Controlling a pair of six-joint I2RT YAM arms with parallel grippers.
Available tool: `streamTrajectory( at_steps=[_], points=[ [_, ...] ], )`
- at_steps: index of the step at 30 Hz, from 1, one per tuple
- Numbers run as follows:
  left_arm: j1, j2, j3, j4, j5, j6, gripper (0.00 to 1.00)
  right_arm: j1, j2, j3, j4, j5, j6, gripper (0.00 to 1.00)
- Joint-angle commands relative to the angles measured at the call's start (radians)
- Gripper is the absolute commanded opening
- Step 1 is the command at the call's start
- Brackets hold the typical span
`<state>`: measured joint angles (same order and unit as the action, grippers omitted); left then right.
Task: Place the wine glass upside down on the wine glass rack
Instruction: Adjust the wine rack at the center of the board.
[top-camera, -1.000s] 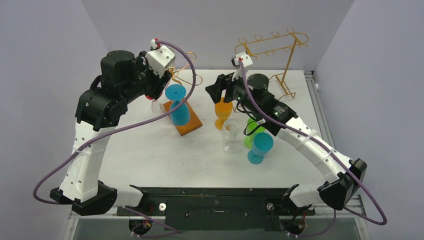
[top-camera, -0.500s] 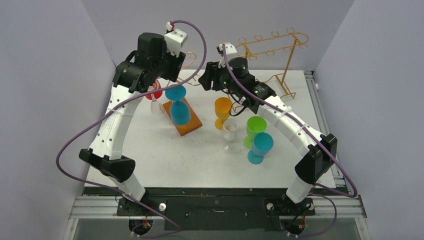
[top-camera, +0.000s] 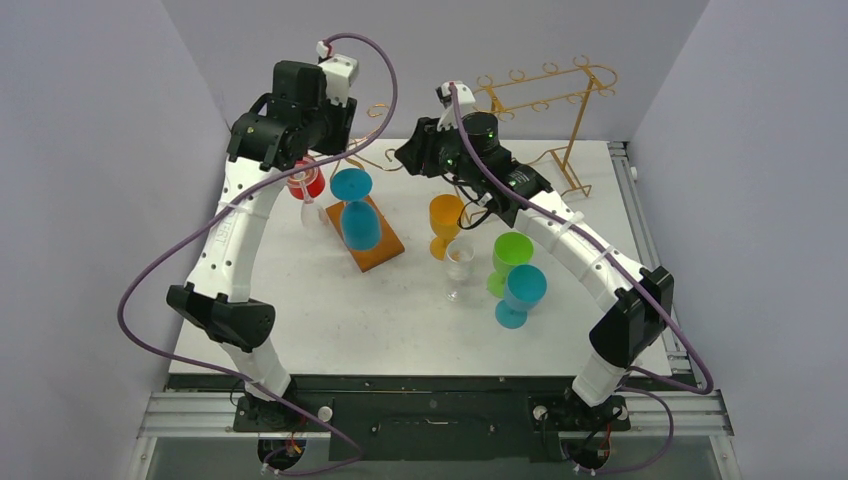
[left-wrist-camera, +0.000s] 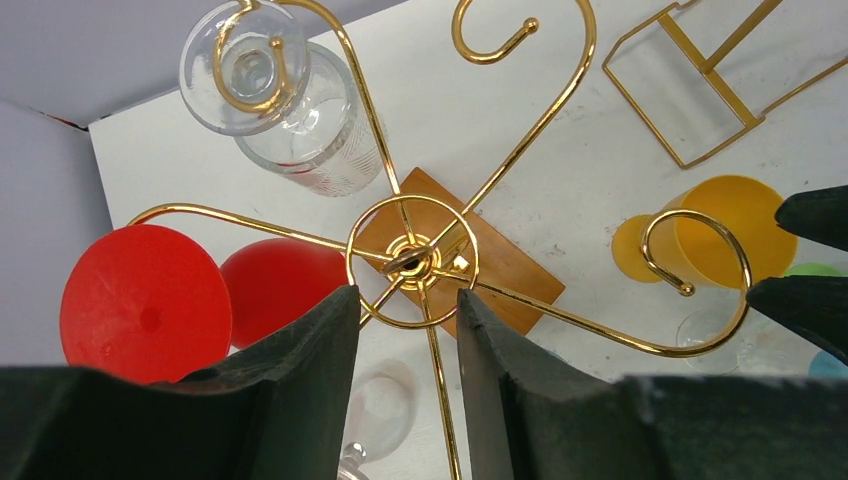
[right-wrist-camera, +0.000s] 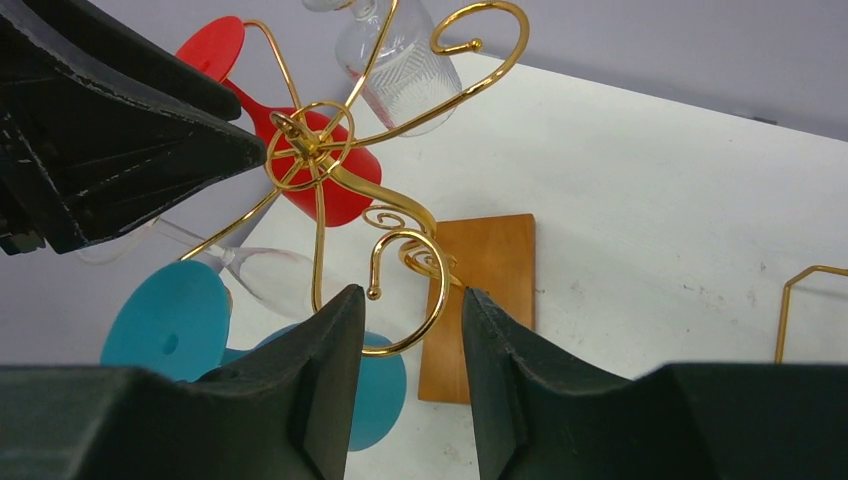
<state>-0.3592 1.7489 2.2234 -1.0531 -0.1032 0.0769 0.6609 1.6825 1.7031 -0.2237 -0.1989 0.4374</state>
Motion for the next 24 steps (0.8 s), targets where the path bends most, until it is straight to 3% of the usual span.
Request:
streamTrajectory(
  at_steps=[1,13,24],
  points=[
    [0.043,0.002,0.030,0.017,0.066,-0.063,0.37,-0.010,0.014,-0.008,0.089,-0.020,0.044,0.36],
    [0.070,-0.019,-0.047,0.051,0.151,-0.052,0.35,-0.021,0.077,0.012,0.117,-0.075,0.110,0.27],
    [0.071,-0.040,-0.133,0.115,0.133,-0.020,0.29,0.022,0.017,-0.080,0.161,-0.021,0.142,0.00]
  ],
)
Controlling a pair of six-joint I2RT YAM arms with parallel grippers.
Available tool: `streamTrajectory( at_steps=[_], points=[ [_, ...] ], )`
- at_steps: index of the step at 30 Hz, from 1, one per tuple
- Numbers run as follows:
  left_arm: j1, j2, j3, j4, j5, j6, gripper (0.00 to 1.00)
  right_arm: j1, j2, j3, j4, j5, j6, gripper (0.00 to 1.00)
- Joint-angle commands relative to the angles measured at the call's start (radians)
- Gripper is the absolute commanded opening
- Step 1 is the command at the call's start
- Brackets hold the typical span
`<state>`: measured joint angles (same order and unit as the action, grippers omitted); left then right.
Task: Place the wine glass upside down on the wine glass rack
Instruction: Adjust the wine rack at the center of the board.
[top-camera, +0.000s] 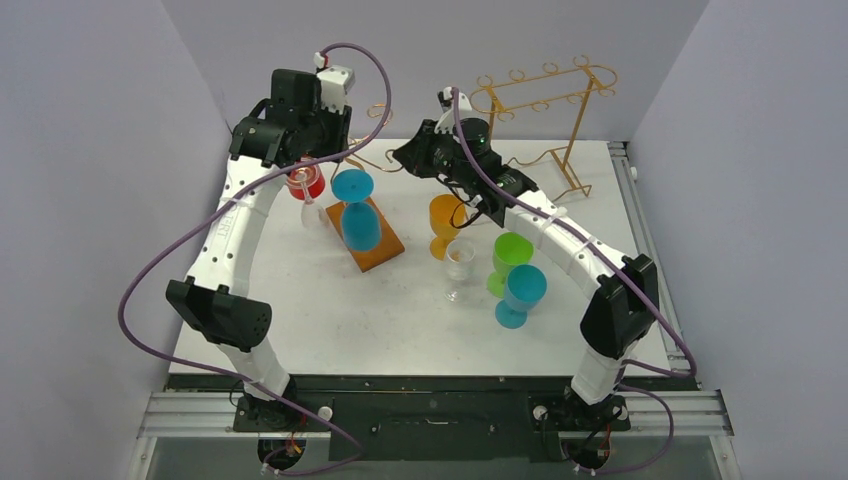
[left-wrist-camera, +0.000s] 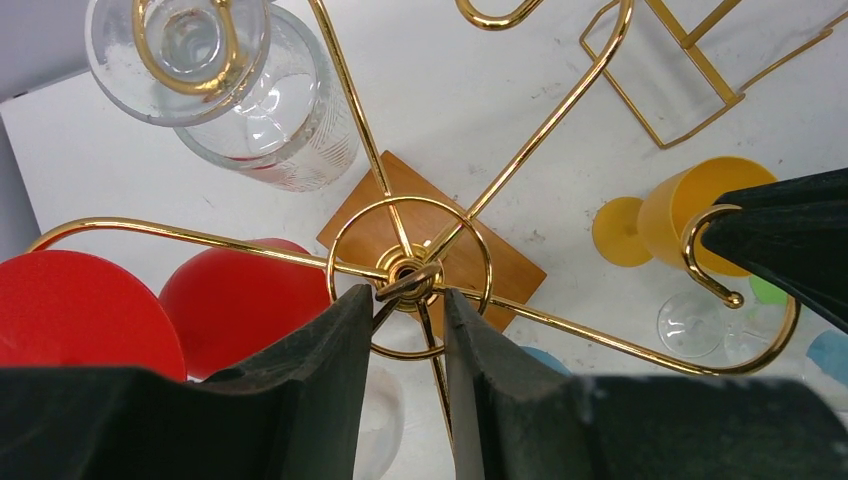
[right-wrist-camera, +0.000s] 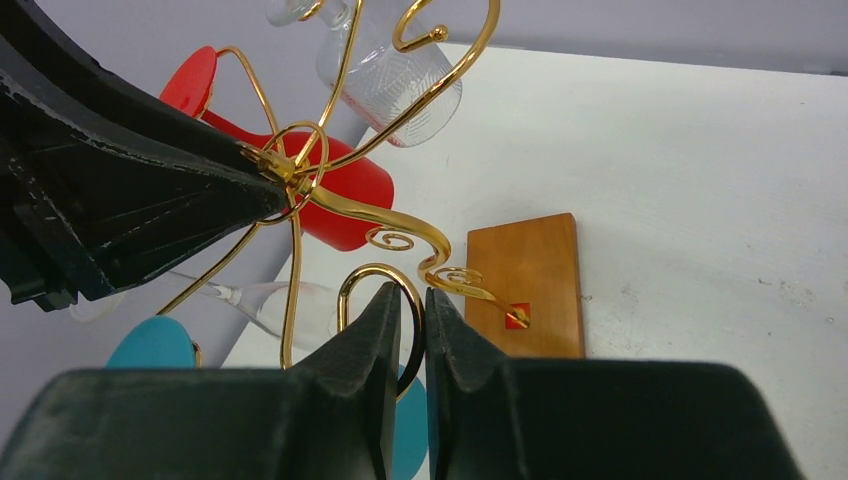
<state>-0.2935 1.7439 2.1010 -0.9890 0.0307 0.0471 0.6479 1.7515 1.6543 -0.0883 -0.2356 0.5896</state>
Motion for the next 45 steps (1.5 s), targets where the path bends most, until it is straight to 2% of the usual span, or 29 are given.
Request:
streamTrajectory(
  at_steps=[1,7,15,31,45],
  points=[
    [0.006,-0.035,-0.009,0.053,-0.004,0.013,0.28,0.045,-0.056,-0.036,0.023,0.030,-0.009,0.00],
    [0.017,-0.030,-0.001,0.064,-0.022,0.024,0.26,0.114,-0.090,-0.092,0.030,0.112,0.006,0.00],
    [0.031,-0.029,0.016,0.068,-0.023,0.059,0.25,0.192,-0.138,-0.198,0.110,0.183,0.107,0.00],
    [0.007,0.014,0.045,0.087,-0.061,0.088,0.24,0.256,-0.201,-0.310,0.060,0.323,0.290,0.00],
    [-0.065,0.107,0.183,0.066,-0.091,0.107,0.23,0.271,-0.213,-0.365,-0.019,0.244,0.351,0.00]
  ],
)
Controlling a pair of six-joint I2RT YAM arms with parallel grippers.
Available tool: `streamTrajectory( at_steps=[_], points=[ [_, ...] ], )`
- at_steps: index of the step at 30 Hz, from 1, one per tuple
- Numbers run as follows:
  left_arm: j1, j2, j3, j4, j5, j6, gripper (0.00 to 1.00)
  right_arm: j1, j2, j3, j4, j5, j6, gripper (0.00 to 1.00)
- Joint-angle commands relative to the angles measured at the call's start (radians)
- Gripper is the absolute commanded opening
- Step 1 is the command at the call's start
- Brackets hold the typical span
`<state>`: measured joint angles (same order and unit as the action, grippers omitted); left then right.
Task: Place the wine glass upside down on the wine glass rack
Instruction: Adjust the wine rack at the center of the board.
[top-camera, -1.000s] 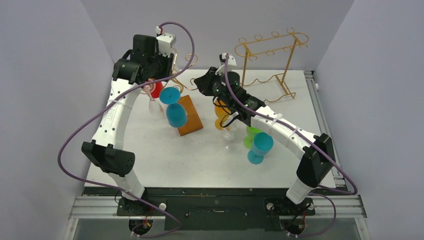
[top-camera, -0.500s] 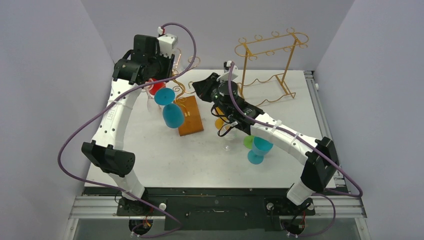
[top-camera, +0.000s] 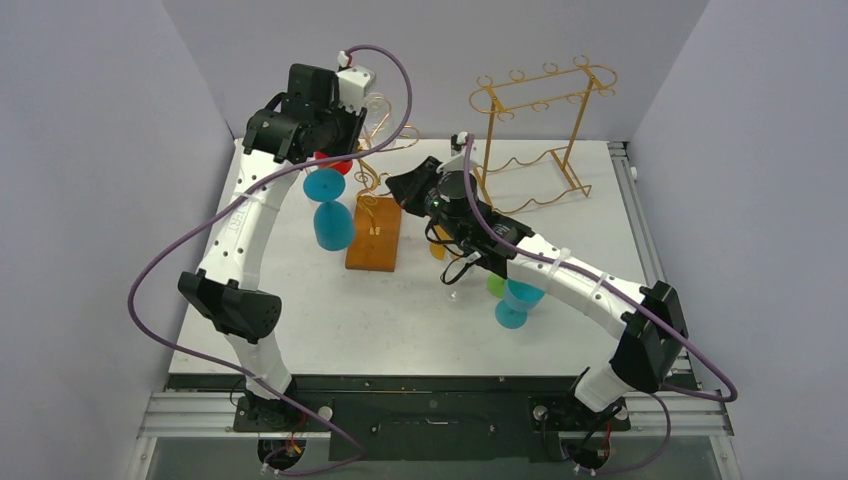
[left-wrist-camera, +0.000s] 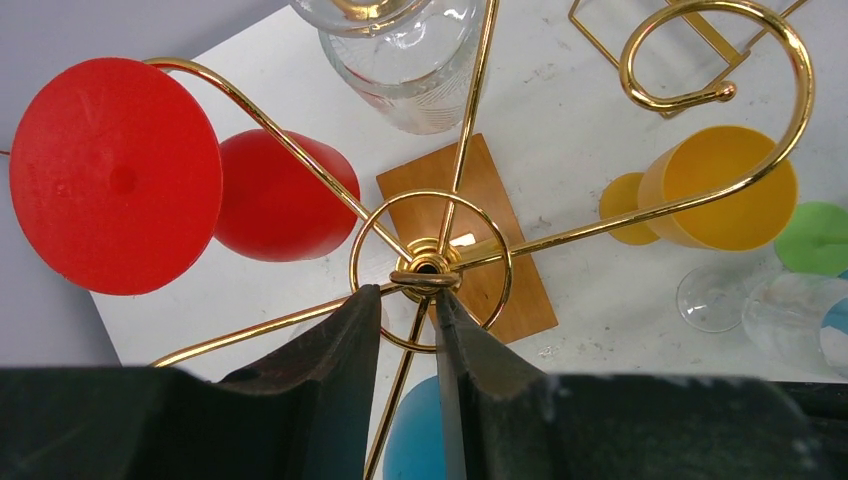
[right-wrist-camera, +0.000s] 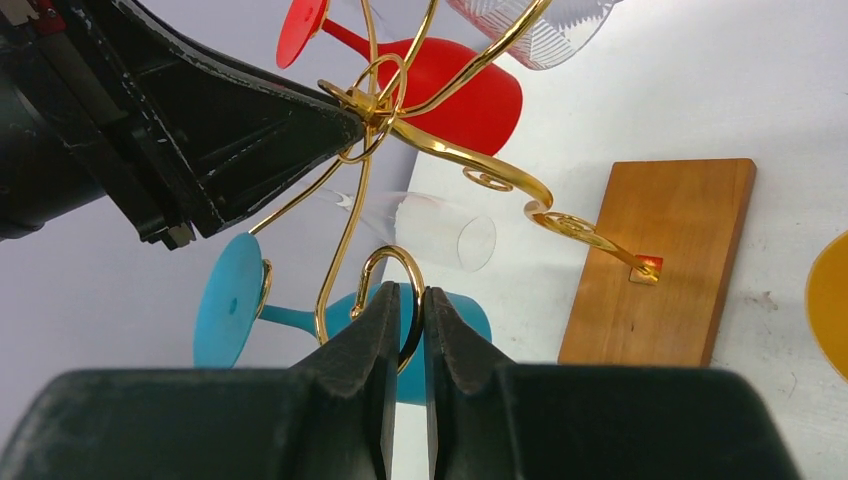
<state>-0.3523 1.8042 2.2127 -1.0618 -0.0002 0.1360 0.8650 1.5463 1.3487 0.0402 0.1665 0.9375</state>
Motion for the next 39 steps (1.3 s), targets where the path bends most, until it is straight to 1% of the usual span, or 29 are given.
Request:
streamTrajectory(
  at_steps=[1,5,6,8,9,11,14,20,25,28,32,35,39],
  points=[
    [-0.011,0.050,0.081,0.135,-0.060,0.020,0.23,0.055,-0.014,-0.068,-0.145,-0.186,0.006,0.02],
    [-0.026,0.052,0.087,0.132,-0.069,0.027,0.23,0.057,-0.035,-0.064,-0.144,-0.206,-0.022,0.14],
    [-0.026,0.051,0.085,0.132,-0.071,0.029,0.23,0.056,-0.033,-0.052,-0.146,-0.220,-0.032,0.18],
    [-0.027,0.048,0.081,0.128,-0.076,0.033,0.23,0.055,-0.033,-0.020,-0.184,-0.241,-0.068,0.30],
    [-0.027,0.043,0.077,0.126,-0.077,0.037,0.23,0.053,-0.039,-0.004,-0.204,-0.242,-0.091,0.33],
    [-0.027,0.033,0.067,0.126,-0.080,0.042,0.23,0.032,-0.061,0.014,-0.235,-0.248,-0.127,0.38],
    [-0.027,0.021,0.055,0.126,-0.080,0.052,0.23,-0.033,-0.103,0.030,-0.242,-0.301,-0.149,0.42],
    [-0.024,-0.006,0.032,0.125,-0.085,0.063,0.23,-0.173,-0.150,0.063,-0.245,-0.367,-0.178,0.43],
    [-0.021,-0.023,0.025,0.126,-0.083,0.063,0.24,-0.272,-0.089,0.144,-0.224,-0.408,-0.182,0.42],
    [-0.018,-0.025,0.036,0.124,-0.079,0.065,0.24,-0.305,-0.014,0.212,-0.217,-0.419,-0.181,0.41],
    [-0.017,-0.028,0.036,0.118,-0.073,0.064,0.24,-0.330,0.065,0.268,-0.156,-0.443,-0.158,0.41],
    [-0.017,-0.032,0.032,0.118,-0.068,0.063,0.24,-0.339,0.139,0.343,-0.169,-0.453,-0.148,0.41],
    [-0.015,-0.039,0.029,0.121,-0.059,0.063,0.24,-0.347,0.191,0.380,-0.136,-0.443,-0.131,0.40]
  ],
)
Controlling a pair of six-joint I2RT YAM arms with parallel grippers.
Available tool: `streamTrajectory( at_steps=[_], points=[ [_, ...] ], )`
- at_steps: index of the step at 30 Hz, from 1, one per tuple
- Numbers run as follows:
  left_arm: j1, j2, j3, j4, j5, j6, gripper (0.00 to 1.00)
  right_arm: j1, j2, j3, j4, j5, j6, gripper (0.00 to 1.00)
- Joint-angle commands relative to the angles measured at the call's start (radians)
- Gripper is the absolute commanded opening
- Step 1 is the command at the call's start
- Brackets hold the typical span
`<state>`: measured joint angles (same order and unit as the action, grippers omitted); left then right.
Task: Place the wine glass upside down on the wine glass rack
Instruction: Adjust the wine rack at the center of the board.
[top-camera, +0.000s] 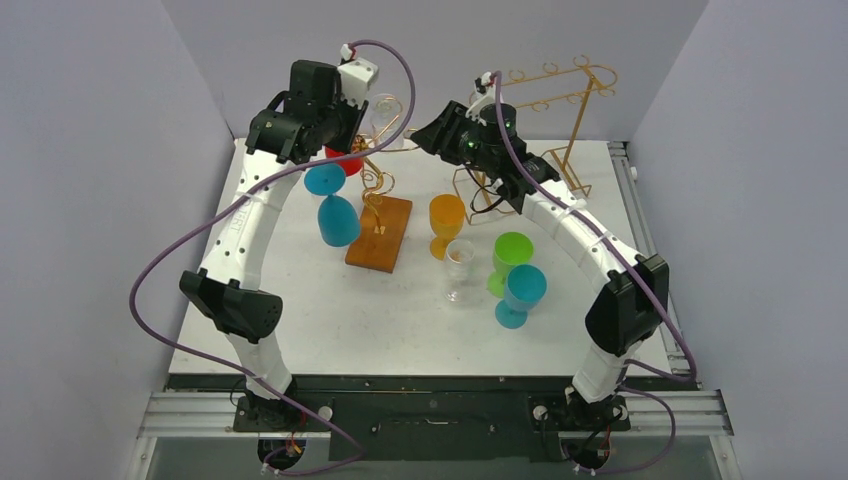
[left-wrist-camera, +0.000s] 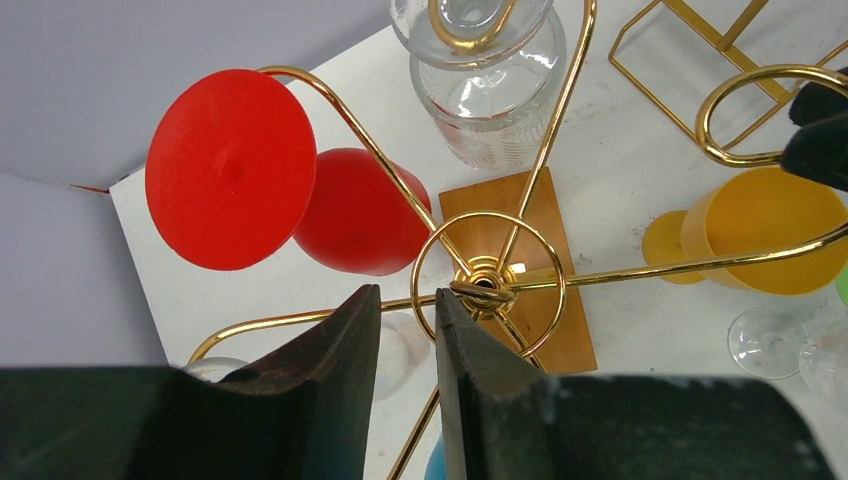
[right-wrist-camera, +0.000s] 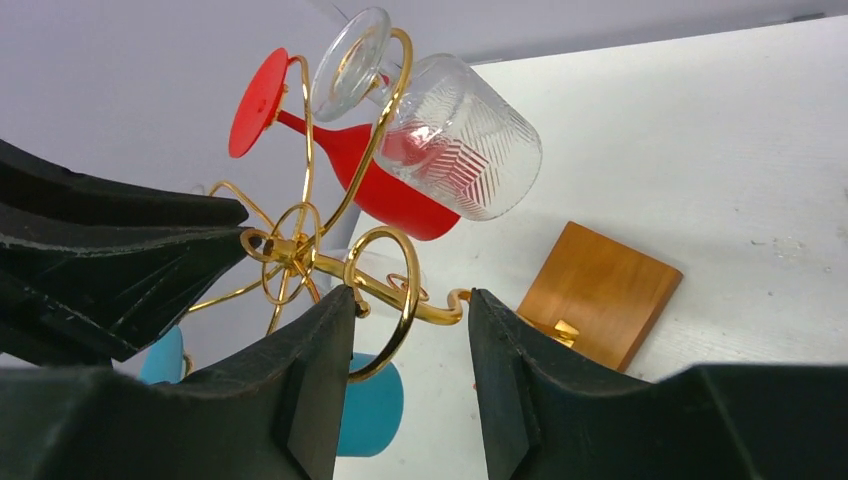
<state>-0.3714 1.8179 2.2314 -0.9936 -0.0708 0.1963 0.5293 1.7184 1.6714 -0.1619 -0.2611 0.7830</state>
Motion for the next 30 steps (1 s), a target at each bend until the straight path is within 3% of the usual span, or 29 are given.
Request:
streamTrajectory(
  at_steps=[1,5,14,19,23,30],
  points=[
    [0.005,-0.054,0.010,0.054,0.014,0.003,0.24,-0.015,0.026,0.055,0.084,-0.018,0.033,0.40],
    [0.005,-0.046,0.038,0.046,0.025,-0.018,0.24,-0.029,0.041,0.018,0.195,-0.028,0.090,0.34],
    [0.006,-0.061,0.046,0.006,0.071,-0.042,0.27,-0.029,0.037,0.007,0.207,-0.022,0.103,0.14],
    [0.013,-0.052,0.094,-0.041,0.123,-0.069,0.38,-0.028,0.014,-0.013,0.204,-0.004,0.094,0.03],
    [0.023,-0.068,0.091,-0.050,0.160,-0.111,0.44,-0.028,0.009,-0.022,0.191,-0.001,0.085,0.00],
    [0.022,-0.058,0.093,-0.035,0.184,-0.144,0.44,-0.028,-0.023,-0.069,0.208,0.022,0.083,0.00]
  ],
)
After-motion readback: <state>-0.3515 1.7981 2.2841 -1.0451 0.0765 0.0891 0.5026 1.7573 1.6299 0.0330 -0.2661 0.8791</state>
